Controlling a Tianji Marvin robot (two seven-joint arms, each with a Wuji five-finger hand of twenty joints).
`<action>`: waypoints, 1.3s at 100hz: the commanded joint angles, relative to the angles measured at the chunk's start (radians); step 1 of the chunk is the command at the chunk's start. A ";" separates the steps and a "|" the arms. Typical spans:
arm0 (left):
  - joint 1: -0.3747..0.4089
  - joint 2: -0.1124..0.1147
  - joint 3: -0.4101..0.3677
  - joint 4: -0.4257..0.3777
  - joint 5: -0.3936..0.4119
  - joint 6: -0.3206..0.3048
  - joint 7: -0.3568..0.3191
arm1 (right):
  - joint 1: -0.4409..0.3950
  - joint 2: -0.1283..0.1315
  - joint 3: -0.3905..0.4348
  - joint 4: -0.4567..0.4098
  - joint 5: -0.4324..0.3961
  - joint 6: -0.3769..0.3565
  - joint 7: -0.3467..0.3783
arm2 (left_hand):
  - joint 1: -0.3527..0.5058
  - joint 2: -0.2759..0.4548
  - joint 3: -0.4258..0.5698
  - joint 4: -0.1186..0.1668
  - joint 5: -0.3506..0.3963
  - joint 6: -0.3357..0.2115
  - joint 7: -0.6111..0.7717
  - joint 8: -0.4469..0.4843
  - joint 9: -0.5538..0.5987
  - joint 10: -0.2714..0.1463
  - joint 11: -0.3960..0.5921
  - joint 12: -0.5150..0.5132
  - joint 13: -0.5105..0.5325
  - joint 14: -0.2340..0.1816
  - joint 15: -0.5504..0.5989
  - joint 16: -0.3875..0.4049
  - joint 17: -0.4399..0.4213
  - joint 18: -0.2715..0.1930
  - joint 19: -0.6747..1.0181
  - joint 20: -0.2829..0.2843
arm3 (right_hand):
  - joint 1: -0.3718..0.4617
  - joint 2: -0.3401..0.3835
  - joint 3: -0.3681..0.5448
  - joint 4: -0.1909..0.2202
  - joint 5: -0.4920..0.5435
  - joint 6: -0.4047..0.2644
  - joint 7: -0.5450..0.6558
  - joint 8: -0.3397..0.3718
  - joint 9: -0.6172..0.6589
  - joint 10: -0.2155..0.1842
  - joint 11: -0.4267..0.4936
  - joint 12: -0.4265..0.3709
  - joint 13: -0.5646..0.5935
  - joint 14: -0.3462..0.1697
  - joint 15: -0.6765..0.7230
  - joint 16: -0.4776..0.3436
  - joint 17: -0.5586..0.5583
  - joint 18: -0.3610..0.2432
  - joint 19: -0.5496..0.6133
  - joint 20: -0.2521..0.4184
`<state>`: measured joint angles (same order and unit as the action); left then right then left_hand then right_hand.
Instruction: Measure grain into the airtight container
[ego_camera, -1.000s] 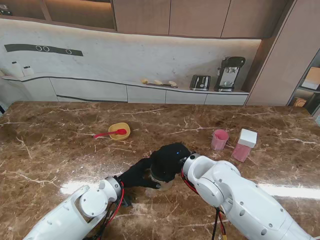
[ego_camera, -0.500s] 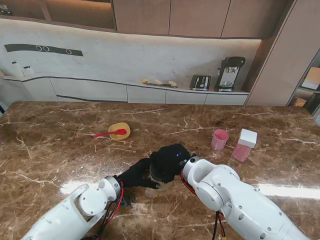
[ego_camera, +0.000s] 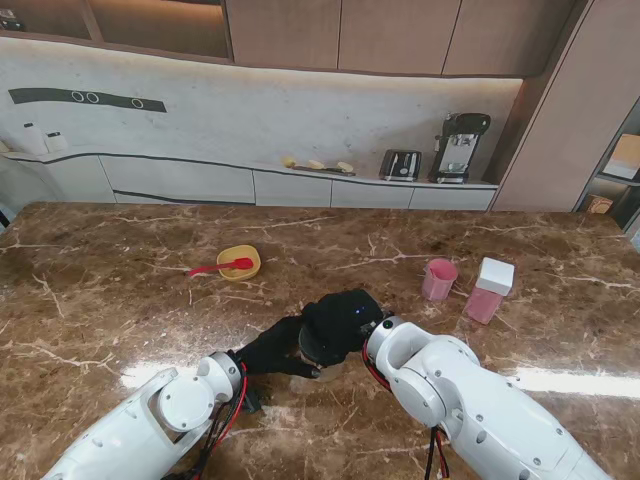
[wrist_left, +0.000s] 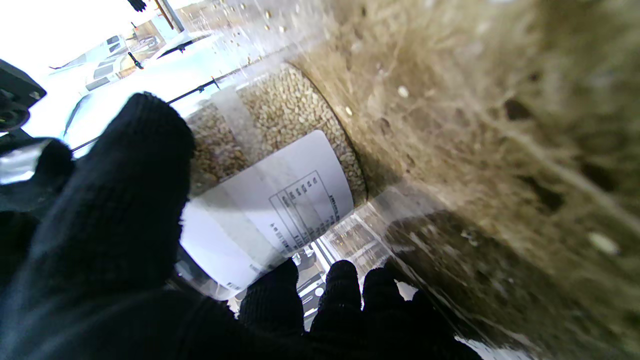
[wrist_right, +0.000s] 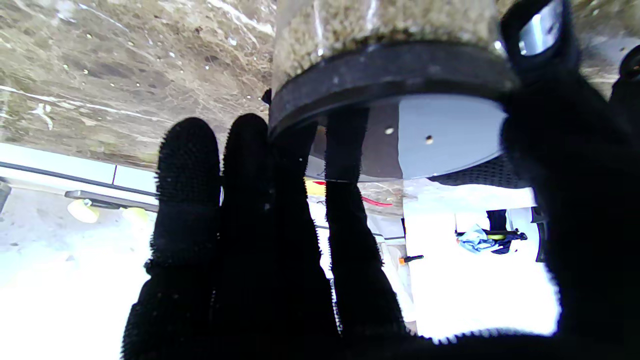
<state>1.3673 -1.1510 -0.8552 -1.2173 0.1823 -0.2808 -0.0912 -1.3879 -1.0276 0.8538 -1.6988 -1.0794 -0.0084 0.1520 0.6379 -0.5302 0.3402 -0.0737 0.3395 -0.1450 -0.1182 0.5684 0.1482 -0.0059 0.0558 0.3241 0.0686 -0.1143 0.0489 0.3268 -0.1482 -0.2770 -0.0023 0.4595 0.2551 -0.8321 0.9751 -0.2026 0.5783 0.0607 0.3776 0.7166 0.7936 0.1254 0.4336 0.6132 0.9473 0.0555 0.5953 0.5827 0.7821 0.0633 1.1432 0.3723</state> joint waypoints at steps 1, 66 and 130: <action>0.023 0.004 0.014 0.030 0.006 0.019 -0.014 | -0.015 -0.008 -0.013 0.029 -0.010 -0.002 -0.014 | -0.002 0.035 0.039 0.022 0.081 -0.039 0.569 -0.004 -0.008 -0.023 0.014 0.001 -0.023 0.142 0.007 0.015 0.071 0.368 0.199 0.125 | -0.047 0.157 -0.006 0.068 -0.024 -0.052 0.048 0.017 -0.012 -0.127 0.032 0.001 0.046 -0.052 0.039 0.019 0.014 -0.025 0.063 -0.007; 0.022 0.004 0.011 0.032 0.005 0.022 -0.015 | -0.063 0.019 0.117 -0.187 -0.068 -0.113 0.281 | -0.007 0.033 0.054 0.020 0.082 -0.043 0.578 -0.007 -0.006 -0.022 0.017 -0.001 -0.021 0.141 0.009 0.016 0.073 0.374 0.199 0.142 | 0.082 0.165 -0.255 0.181 -0.369 -0.001 -0.321 -0.092 -0.491 -0.085 -0.306 -0.208 -0.522 0.042 -0.440 -0.260 -0.472 0.061 -0.409 0.023; 0.023 0.005 0.007 0.031 0.009 0.023 -0.017 | 0.152 0.053 -0.039 -0.070 0.067 -0.133 0.503 | -0.010 0.030 0.058 0.018 0.080 -0.046 0.579 -0.009 -0.007 -0.023 0.019 -0.001 -0.021 0.141 0.010 0.017 0.071 0.381 0.201 0.149 | 0.324 -0.009 0.105 0.058 -0.325 -0.138 -0.206 0.064 -0.453 -0.107 -0.173 -0.150 -0.369 -0.011 -0.314 -0.187 -0.284 -0.011 -0.320 0.001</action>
<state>1.3676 -1.1516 -0.8566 -1.2185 0.1850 -0.2781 -0.0941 -1.2284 -0.9790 0.8158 -1.7927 -1.0105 -0.1519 0.6597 0.6328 -0.5302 0.3461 -0.0765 0.3744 -0.1432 -0.2185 0.5677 0.1482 -0.0059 0.0576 0.3242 0.0651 -0.1150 0.0487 0.3279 -0.1525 -0.2783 -0.0023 0.4714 0.5706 -0.8415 1.0415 -0.1071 0.2148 -0.0643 0.1351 0.7512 0.3155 0.0268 0.2129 0.4259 0.5265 0.0672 0.2444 0.3545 0.4630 0.0720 0.7814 0.3810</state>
